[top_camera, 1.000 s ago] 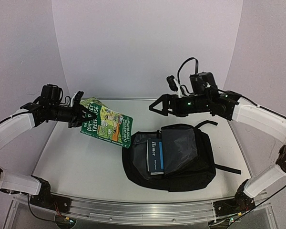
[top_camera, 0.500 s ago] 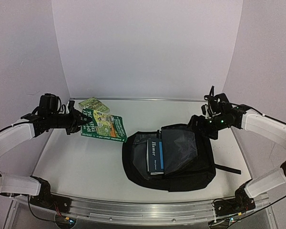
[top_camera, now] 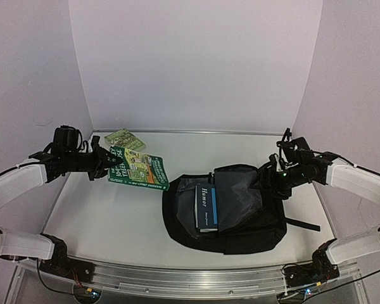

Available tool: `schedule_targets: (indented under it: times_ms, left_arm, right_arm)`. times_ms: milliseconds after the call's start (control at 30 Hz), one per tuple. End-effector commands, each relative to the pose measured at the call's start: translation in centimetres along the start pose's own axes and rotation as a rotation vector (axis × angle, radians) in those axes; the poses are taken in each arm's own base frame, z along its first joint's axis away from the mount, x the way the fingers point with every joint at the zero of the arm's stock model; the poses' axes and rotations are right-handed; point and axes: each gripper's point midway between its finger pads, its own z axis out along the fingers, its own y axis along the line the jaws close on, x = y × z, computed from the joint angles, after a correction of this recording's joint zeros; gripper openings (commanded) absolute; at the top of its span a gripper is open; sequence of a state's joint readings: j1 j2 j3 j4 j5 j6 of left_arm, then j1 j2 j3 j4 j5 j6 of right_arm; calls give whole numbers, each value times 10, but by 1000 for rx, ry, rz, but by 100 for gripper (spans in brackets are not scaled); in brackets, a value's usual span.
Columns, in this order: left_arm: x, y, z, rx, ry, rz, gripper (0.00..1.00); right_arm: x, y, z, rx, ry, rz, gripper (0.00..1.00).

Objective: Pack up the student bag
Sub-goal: Pick up the book from the center of the board, then place the book in the student bag.

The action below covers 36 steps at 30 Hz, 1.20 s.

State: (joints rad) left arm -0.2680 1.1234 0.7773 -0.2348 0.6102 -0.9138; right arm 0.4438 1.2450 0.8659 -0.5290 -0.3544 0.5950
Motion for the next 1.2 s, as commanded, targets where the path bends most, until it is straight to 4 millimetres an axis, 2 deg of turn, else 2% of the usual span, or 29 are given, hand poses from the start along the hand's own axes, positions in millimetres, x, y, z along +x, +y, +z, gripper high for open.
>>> schedule_targets:
  times_ms: [0,167,300,367,600,733,967,1167]
  left_arm:
    - [-12,-36,-8,114,-27,77,0]
    - [-12,-39,-10,113,-31,82,0]
    - [-3,-50,0,119,-41,104,0]
    - [3,-59,7,132,-32,116,0]
    - [15,-88,26,225,-28,116,0]
    - [26,-98,43,263,-9,123,0]
    - [58,-106,90,288,111,126,0]
    - [78,-113,122,324,177,128,0]
  right_arm:
    - [-1,5,7,-38,0,-4,75]
    - [-1,10,10,-65,15,-15,61]
    - [-9,25,3,-116,-6,-34,29]
    - [-17,36,-6,-150,-27,-44,20]
    - [-41,79,-48,-280,-110,-64,7]
    - [-52,93,-66,-316,-157,-82,1]
    - [-61,117,-86,-412,-192,-109,0]
    - [-63,125,-94,-454,-208,-114,0]
